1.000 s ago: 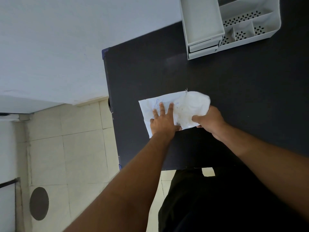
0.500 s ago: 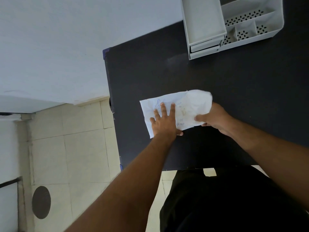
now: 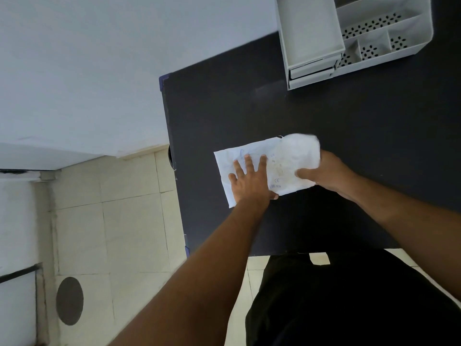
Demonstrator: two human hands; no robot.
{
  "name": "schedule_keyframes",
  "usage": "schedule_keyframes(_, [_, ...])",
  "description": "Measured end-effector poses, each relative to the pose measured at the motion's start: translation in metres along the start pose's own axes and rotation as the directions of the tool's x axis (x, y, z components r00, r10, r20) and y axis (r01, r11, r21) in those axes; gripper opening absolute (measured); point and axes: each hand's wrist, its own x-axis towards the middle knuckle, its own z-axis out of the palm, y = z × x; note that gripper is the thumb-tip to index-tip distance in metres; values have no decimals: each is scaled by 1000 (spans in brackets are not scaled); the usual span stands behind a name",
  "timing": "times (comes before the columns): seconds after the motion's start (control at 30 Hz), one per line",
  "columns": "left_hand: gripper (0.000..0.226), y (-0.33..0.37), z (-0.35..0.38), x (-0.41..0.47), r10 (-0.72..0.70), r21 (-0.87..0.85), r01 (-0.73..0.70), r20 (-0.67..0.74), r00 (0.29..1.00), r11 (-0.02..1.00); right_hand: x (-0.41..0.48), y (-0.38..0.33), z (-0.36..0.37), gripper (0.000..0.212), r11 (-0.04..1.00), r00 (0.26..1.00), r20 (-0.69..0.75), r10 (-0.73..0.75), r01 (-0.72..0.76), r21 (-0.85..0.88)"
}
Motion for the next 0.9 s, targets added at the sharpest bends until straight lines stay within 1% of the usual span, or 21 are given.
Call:
schedule_keyframes(0.07, [118,-1,0,-1,1,-13,-2,-12,1000,1000,-1,0,1,32,998,998,-68,0,5,69])
schedule_keyframes(0.17, [126,-3,-1,0,10,-36,-11,-37,999,999,1,1,3,23,997,986,-167,11,1,73])
schedule_keyframes(0.27, [131,-3,-3,5,13,-50,-13,2,1000,999,2,2,2,18,994,984,-171,43,-26,102])
schedule_keyframes(0.33, [133,-2,-5,8,11,-36,-11,17,1000,999,2,-1,0,21,992,984,-174,47,-26,121])
schedule_keyframes(0.43, [135,-1,-7,11,5,-20,-4,34,999,1000,1,-4,0,33,977,985,-169,23,14,214])
schedule_keyframes(0.5, [136,1,-8,11,2,-7,-2,36,999,1000,2,-6,1,38,973,983,-181,11,31,230])
schedule_keyframes(0.63, [138,3,-10,12,-12,0,12,40,999,1000,7,-9,2,32,982,980,-196,28,9,186])
schedule_keyframes(0.73, [139,4,-11,13,-16,-5,16,44,999,1000,8,-11,-1,32,983,979,-196,63,-28,180])
schedule_keyframes(0.8, [140,5,-12,13,-18,-3,18,45,999,1000,7,-12,-4,36,976,983,-169,73,-36,217])
schedule_keyframes(0.9, [141,5,-12,13,-17,-1,18,39,999,1000,3,-15,-6,55,967,996,-58,72,-56,249])
